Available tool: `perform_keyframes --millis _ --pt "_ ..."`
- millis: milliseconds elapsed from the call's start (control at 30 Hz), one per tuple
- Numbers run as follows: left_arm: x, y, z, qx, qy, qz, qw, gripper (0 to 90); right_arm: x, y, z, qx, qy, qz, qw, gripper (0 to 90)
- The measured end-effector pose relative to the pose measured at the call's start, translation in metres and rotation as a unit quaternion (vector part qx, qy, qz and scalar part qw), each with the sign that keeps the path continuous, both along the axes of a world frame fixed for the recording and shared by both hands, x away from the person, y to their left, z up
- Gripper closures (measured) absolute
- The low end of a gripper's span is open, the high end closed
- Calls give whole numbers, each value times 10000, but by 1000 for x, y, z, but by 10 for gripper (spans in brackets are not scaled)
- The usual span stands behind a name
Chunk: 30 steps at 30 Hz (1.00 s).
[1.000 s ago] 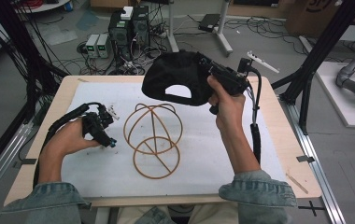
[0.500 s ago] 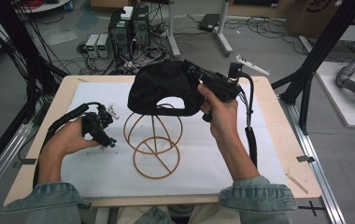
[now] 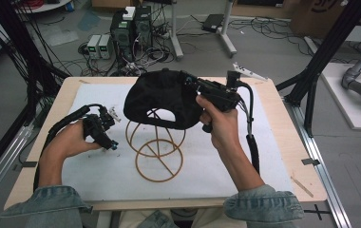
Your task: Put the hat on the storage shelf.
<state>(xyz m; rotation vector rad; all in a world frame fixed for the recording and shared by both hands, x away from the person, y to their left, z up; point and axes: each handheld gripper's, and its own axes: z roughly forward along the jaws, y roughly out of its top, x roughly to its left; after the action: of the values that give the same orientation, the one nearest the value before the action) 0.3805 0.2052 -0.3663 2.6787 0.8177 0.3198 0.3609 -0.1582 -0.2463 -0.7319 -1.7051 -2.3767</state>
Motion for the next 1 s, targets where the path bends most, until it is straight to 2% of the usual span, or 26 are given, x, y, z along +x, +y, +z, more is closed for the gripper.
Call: perform_keyframes --millis 200,400,633,667,800,1000 --pt "0 0 0 -27 -13 23 10000 270 -7 8 -7 -11 -7 217 9998 900" --pt "-1 1 0 -41 -14 35 10000 270 -15 15 -12 -132 -90 416 9990 900" --pt "-1 1 0 -94 -38 76 9999 270 -23 22 -20 -301 -142 524 9981 900" --pt "-1 2 1 -20 -26 27 10000 270 -24 23 -21 -324 -149 535 9979 900" --pt "-1 2 1 -66 -16 50 10000 270 -26 25 -28 -406 -147 601 9973 900" --pt "0 3 2 10 2 -3 10000 270 -30 27 -37 -544 -126 683 9961 900"
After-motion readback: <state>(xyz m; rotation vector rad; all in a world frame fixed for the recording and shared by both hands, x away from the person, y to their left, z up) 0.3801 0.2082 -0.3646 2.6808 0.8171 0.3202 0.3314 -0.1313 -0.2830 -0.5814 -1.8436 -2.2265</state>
